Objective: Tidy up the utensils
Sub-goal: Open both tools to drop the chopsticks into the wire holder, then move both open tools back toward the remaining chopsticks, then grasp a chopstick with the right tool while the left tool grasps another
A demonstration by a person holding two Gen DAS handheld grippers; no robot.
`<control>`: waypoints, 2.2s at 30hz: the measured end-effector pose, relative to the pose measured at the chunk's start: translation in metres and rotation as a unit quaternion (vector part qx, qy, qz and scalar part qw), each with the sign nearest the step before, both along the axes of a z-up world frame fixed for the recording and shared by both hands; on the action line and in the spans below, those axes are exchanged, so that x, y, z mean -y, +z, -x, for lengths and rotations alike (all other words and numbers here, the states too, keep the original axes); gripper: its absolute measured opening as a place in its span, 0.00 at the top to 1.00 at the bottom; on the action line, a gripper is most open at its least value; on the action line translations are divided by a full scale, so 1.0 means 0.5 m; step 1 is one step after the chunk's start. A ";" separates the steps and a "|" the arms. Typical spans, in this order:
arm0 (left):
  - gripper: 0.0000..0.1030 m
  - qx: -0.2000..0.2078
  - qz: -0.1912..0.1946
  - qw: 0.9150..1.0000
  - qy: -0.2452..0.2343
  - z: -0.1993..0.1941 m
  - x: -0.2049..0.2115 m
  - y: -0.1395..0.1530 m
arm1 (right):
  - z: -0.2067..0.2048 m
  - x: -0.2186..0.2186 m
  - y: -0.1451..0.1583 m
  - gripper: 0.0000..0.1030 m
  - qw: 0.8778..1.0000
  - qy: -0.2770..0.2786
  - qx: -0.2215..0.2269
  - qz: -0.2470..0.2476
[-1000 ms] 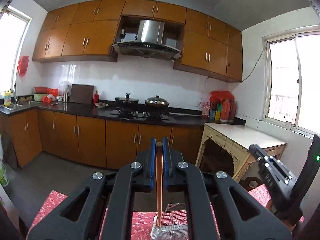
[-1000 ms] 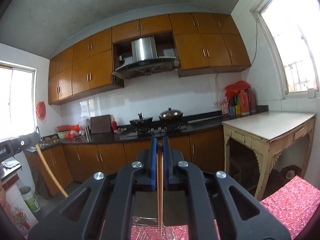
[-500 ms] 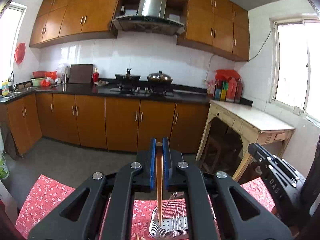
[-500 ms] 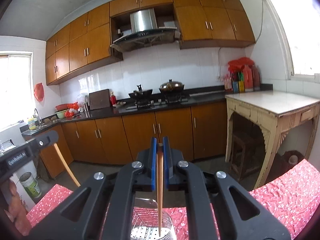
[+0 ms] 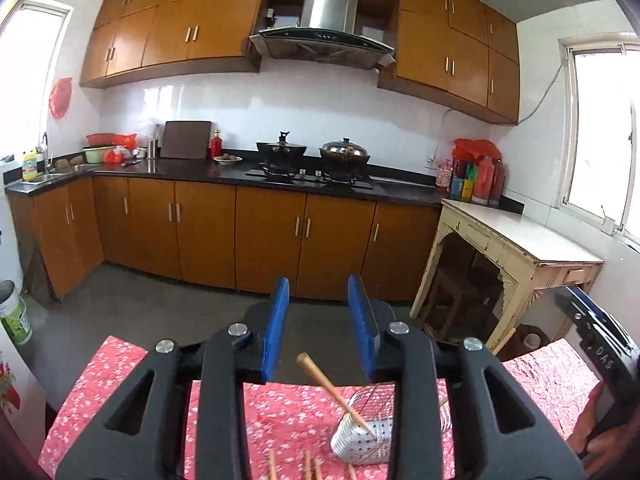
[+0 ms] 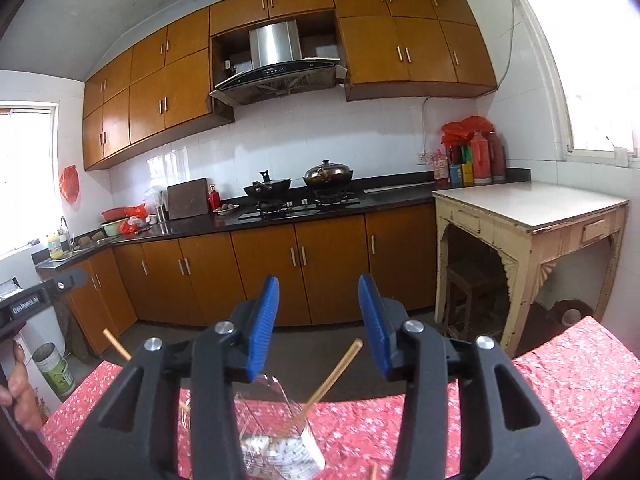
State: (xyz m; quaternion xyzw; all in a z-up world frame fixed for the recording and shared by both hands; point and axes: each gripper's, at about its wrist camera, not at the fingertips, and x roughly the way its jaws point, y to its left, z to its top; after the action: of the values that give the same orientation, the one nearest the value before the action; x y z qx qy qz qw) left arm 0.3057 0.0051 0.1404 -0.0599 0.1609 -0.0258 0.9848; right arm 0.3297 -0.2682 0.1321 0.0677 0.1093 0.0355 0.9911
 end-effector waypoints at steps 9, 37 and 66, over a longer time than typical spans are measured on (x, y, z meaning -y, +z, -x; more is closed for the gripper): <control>0.58 -0.002 -0.006 1.000 0.018 0.140 -0.064 -0.033 | 0.138 0.060 -0.041 0.58 0.999 -0.018 -0.030 -0.007; 0.42 -0.101 -0.050 0.994 -0.004 0.388 -0.044 -0.410 | 0.398 0.137 -0.468 0.72 0.972 -0.057 -0.230 0.000; 0.64 -0.179 -0.046 0.982 -0.027 0.363 0.010 -0.508 | 0.395 0.108 -0.511 0.90 0.967 -0.090 -0.236 0.039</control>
State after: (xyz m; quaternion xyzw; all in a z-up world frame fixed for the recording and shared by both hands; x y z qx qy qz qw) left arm 0.1245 0.0002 -0.1137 -0.0142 0.3372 -0.0335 0.9407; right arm 0.1324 -0.3223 -0.1235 0.0447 0.3351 -0.0755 0.9381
